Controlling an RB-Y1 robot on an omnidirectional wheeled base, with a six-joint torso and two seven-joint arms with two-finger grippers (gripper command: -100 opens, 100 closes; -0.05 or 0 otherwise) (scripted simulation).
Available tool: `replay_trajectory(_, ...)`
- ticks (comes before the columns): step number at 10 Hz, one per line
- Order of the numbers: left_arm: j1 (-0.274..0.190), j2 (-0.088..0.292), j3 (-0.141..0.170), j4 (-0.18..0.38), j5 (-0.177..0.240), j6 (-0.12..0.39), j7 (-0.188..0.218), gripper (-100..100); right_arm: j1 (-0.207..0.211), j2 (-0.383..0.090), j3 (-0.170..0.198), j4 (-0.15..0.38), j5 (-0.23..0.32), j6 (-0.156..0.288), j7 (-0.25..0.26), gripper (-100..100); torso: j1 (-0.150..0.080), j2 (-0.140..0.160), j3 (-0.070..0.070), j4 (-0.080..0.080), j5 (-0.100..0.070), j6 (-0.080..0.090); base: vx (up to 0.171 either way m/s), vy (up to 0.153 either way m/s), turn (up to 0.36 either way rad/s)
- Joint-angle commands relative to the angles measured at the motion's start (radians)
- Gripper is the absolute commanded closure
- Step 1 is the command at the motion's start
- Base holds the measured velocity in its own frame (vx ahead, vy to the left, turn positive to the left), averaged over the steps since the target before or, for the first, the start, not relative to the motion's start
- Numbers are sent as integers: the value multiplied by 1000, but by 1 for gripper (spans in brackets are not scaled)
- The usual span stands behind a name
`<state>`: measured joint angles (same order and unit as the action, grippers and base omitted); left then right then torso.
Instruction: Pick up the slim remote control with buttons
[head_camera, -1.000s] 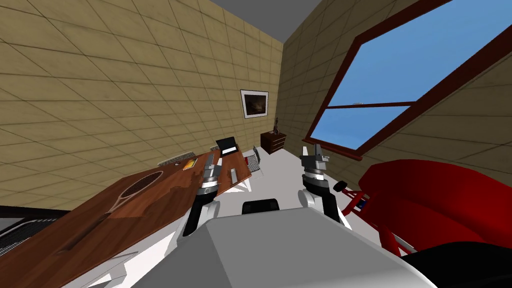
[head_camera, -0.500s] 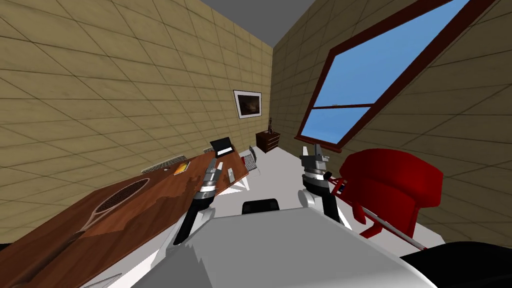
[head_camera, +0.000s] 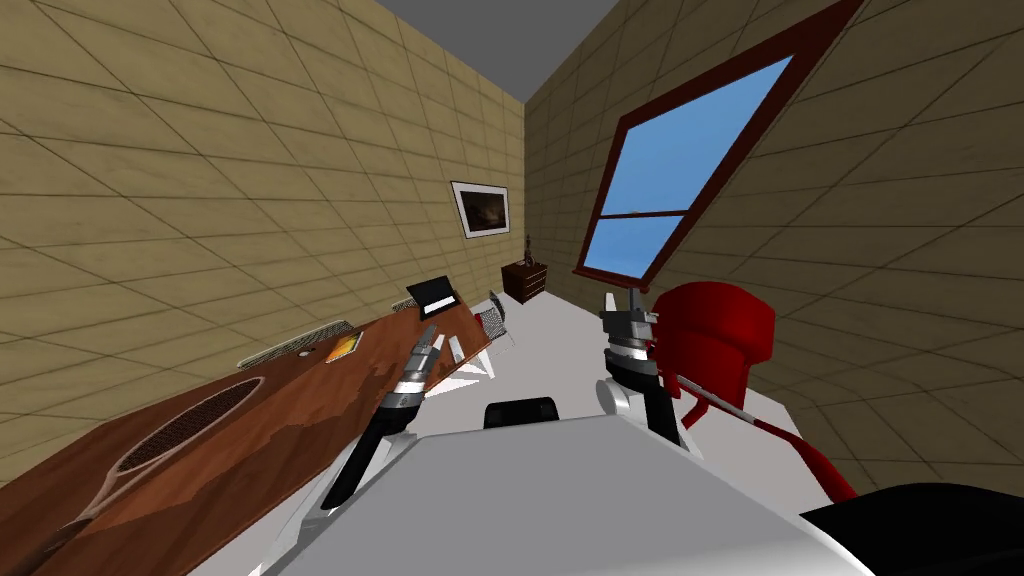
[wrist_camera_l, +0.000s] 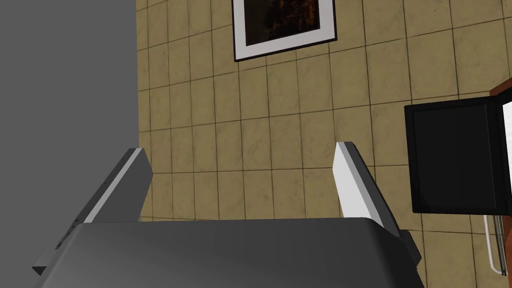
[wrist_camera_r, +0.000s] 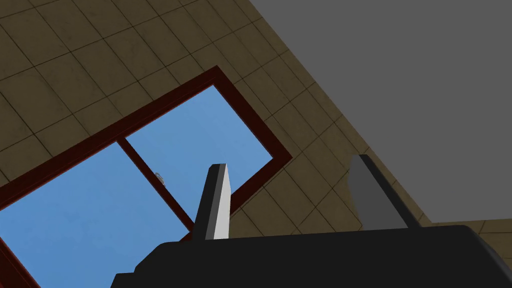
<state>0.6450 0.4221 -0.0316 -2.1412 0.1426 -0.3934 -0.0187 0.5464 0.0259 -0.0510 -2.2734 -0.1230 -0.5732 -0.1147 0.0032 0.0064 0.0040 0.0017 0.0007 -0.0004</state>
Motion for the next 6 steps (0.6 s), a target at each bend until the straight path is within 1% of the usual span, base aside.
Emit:
replay_trajectory(1,19,50,-5,16,31,15,-18,-100,0,0,0,0,0,0,0,0,0,0,0,0,0,0,-67,7,-222)
replay_trajectory(2,39,82,-10,30,59,27,-32,-100,0,0,0,0,0,0,0,0,0,-1,-1,0,0,1,-84,5,-359)
replay_trajectory(3,39,88,-10,30,59,27,-32,-100,0,0,0,0,0,0,0,0,-1,-1,-1,0,0,1,-65,12,-156)
replay_trajectory(4,60,124,-16,44,89,41,-46,-100,0,0,0,0,0,0,0,0,0,-2,-1,-1,0,0,-61,1,-291)
replay_trajectory(6,102,195,-30,75,152,75,-70,-100,0,0,0,0,0,0,0,0,0,-2,-1,-1,0,1,-82,23,-420)
